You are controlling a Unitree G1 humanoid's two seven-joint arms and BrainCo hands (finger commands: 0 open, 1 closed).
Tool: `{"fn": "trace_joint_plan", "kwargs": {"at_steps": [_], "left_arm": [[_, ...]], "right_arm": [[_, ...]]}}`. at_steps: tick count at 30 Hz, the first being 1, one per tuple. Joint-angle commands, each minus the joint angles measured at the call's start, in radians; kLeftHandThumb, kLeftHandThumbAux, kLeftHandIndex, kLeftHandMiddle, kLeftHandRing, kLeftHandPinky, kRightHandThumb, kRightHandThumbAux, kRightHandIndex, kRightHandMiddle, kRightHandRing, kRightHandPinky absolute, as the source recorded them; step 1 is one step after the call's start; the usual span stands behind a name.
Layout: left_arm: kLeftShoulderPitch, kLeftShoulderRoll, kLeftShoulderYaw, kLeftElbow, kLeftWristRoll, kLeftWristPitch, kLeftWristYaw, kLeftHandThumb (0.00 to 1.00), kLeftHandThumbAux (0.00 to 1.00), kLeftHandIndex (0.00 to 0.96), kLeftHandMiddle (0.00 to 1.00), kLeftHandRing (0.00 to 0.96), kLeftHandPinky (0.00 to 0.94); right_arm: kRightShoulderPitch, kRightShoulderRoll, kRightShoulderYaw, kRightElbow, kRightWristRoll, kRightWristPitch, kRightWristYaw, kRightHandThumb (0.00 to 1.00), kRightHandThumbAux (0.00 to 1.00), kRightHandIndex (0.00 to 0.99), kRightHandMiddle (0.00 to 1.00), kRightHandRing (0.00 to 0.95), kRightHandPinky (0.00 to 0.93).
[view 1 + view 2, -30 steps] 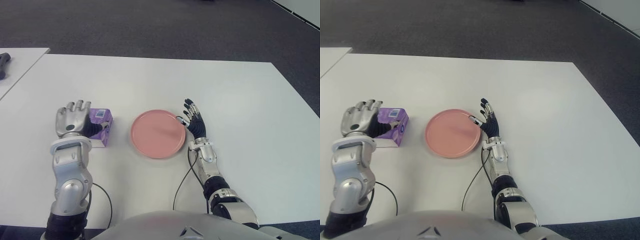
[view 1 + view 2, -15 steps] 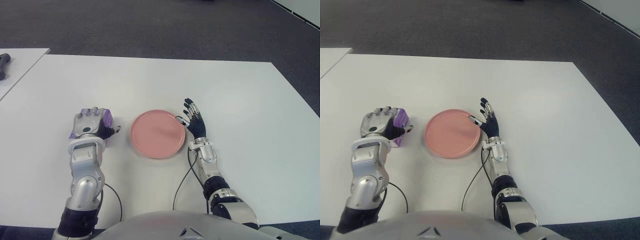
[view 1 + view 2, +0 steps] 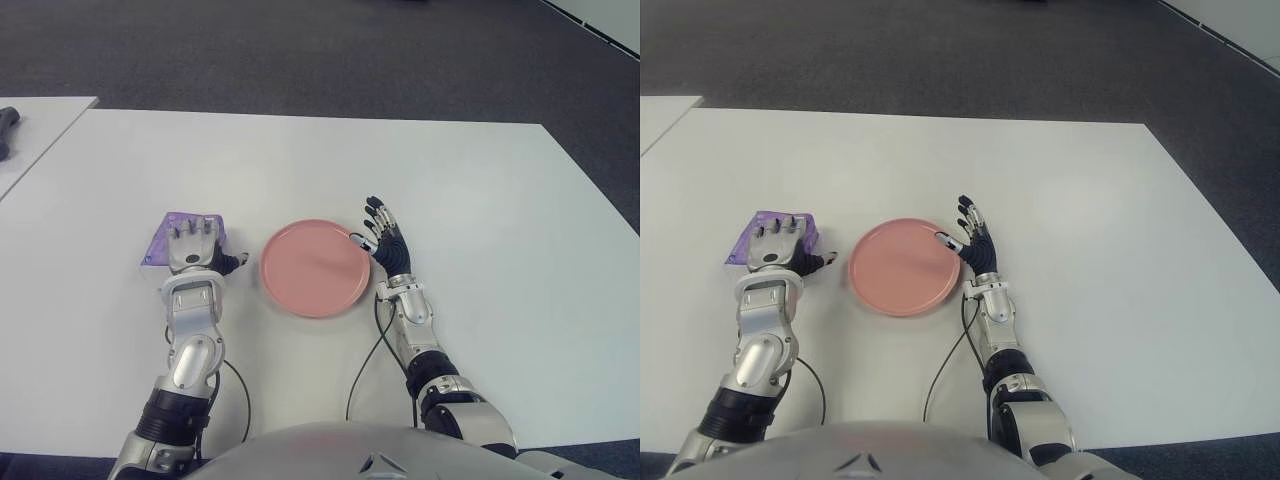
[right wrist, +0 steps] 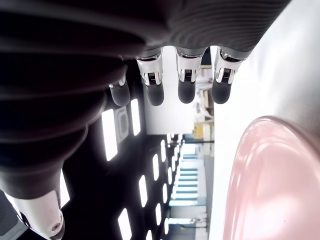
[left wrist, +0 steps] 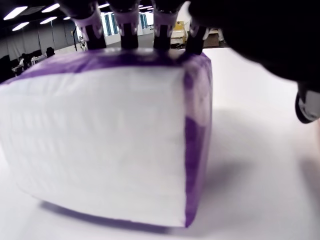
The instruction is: Put the tissue paper into the plate.
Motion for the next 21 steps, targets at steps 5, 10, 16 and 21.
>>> {"fn": "trace_joint_plan", "kwargs": {"at_steps": [5,10,16,21], "left_arm": [[0.011,0.016,-0.036,0.046,-0.007,0.032,0.014,0.0,0.25,0.0,0.0,0.0,0.0],[0.011,0.022,-0.049,0.047,0.004,0.055,0.022,0.0,0.247,0.0,0.0,0.0,0.0],[0.012,0.03,-0.057,0.053,0.017,0.084,0.028,0.0,0.243,0.0,0.0,0.0,0.0],[0.02,0.053,-0.054,0.032,0.03,0.088,0.028,0.0,0.248,0.0,0.0,0.0,0.0]], "right_arm": [[0.118,0.0,-0.029,0.117,0.041,-0.012,0.015,0.082,0.697,0.042,0.016,0.0,0.041],[0.116,-0.001,-0.032,0.118,0.047,-0.009,0.022,0.081,0.703,0.042,0.018,0.001,0.044],[0.113,-0.002,-0.036,0.119,0.049,-0.009,0.028,0.081,0.705,0.042,0.018,0.002,0.044],[0.109,-0.003,-0.041,0.123,0.049,-0.008,0.031,0.081,0.705,0.042,0.017,0.002,0.044]]}}
